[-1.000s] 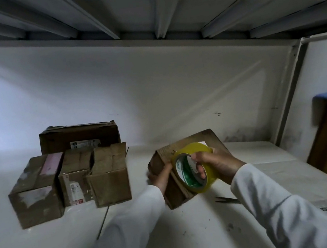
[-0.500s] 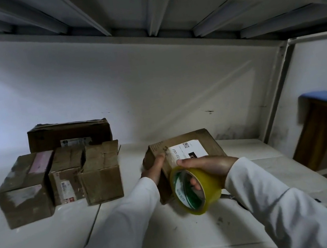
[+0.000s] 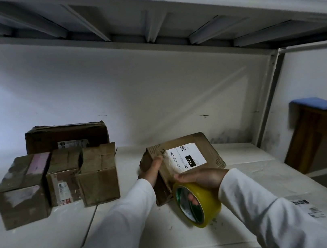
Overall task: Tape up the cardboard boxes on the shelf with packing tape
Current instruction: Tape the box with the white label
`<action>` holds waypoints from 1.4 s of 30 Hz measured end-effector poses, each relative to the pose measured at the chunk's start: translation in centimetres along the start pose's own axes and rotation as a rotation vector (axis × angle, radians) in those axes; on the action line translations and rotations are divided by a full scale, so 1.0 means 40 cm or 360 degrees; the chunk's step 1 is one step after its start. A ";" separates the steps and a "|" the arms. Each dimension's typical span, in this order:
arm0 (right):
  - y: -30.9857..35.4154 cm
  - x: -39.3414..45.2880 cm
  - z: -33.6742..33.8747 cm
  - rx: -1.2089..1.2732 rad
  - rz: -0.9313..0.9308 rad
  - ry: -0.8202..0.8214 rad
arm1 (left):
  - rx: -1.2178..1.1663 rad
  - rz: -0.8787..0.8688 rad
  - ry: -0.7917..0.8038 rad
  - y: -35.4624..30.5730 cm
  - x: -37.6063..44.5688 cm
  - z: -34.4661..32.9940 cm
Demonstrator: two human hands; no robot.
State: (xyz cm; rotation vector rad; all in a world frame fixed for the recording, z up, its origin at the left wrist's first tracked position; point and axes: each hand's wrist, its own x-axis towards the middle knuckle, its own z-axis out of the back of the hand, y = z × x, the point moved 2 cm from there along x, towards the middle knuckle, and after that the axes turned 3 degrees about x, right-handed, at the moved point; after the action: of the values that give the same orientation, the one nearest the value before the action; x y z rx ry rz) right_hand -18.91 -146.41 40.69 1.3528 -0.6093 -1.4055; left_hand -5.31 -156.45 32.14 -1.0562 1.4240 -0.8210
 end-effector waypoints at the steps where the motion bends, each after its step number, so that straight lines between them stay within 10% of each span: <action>1: -0.002 -0.001 -0.002 0.0001 -0.0007 0.0012 | 0.0007 -0.0009 -0.0006 -0.003 -0.003 0.001; 42: -0.072 0.037 -0.019 0.0294 -0.0143 0.0095 | 0.0061 0.0364 0.0089 0.000 -0.004 0.025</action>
State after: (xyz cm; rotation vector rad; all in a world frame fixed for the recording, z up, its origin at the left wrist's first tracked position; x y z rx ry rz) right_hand -18.88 -146.60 37.37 1.5802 -0.6587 -1.4020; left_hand -4.31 -156.22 32.07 -0.8287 1.5380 -0.7131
